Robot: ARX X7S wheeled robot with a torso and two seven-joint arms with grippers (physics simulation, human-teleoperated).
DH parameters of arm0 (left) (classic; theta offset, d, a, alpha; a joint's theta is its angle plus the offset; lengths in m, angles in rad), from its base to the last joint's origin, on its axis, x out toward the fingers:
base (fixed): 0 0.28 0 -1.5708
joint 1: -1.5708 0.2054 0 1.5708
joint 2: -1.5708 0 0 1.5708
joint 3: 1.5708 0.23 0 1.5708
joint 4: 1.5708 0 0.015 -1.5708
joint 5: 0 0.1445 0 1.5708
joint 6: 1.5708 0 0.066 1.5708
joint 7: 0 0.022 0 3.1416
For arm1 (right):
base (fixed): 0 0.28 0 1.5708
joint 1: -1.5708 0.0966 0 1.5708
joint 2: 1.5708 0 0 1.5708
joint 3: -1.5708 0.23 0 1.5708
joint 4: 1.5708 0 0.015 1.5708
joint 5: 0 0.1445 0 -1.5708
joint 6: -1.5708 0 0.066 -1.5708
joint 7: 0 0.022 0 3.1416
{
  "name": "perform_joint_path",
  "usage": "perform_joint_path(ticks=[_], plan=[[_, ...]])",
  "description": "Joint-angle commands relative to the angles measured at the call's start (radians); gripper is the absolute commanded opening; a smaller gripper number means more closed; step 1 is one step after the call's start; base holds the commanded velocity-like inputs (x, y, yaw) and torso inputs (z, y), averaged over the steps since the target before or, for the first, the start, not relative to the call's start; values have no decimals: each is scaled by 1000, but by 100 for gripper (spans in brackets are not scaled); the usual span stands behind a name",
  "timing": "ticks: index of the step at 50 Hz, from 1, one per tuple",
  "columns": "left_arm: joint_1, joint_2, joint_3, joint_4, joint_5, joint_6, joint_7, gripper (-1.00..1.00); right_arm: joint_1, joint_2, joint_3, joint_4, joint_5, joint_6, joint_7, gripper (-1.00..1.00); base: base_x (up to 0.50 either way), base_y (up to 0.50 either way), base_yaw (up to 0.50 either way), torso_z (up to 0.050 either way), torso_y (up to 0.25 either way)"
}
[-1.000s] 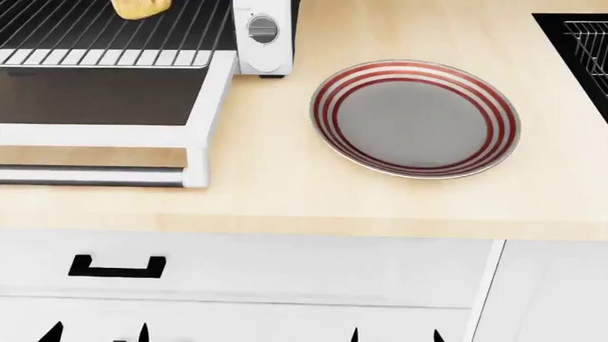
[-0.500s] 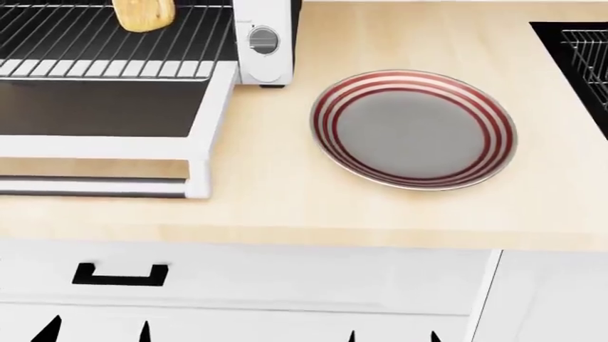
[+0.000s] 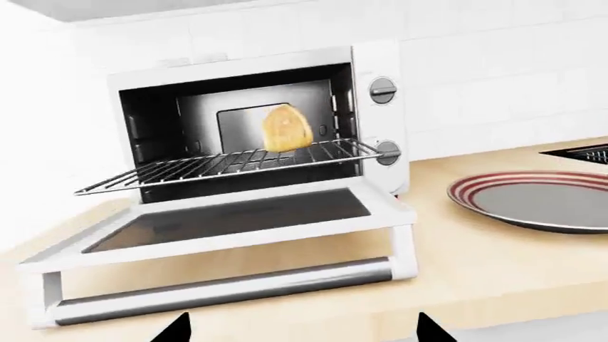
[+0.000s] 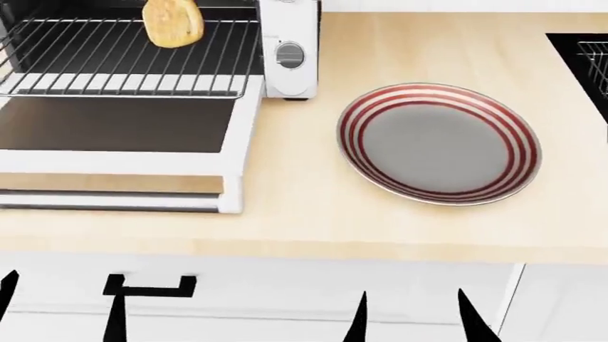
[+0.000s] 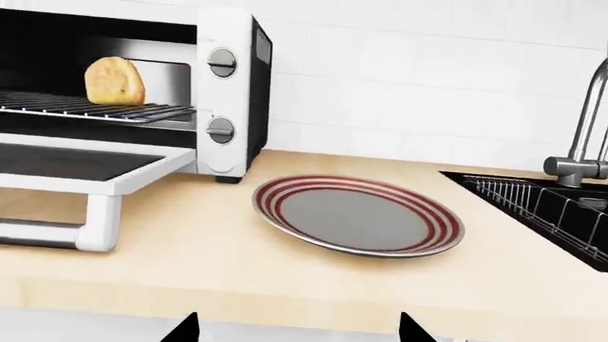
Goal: Pick the bread from the rack and place it on the plate on the counter.
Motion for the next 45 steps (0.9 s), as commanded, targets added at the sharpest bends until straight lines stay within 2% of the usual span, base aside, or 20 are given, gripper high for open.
perform_joint_path(ticks=[1,20,27,33,45], plan=[[-7,-26,1,183,-6,-157,-2,100,18,21,-18,-152,-3,133,18,100,0,500,0,50,29],[-37,-44,-9,195,-14,-173,-14,100,55,43,-88,-207,-44,200,43,100,0,500,0,50,30],[-53,-44,-5,179,-25,-171,-12,100,56,30,-57,-215,-20,218,56,100,0,500,0,50,30],[-174,-67,11,241,-31,-322,4,100,150,42,-59,-315,-3,389,44,100,0,0,0,50,30],[-291,-74,-18,345,-80,-502,25,100,294,53,-101,-447,-5,619,44,100,0,0,0,50,30]])
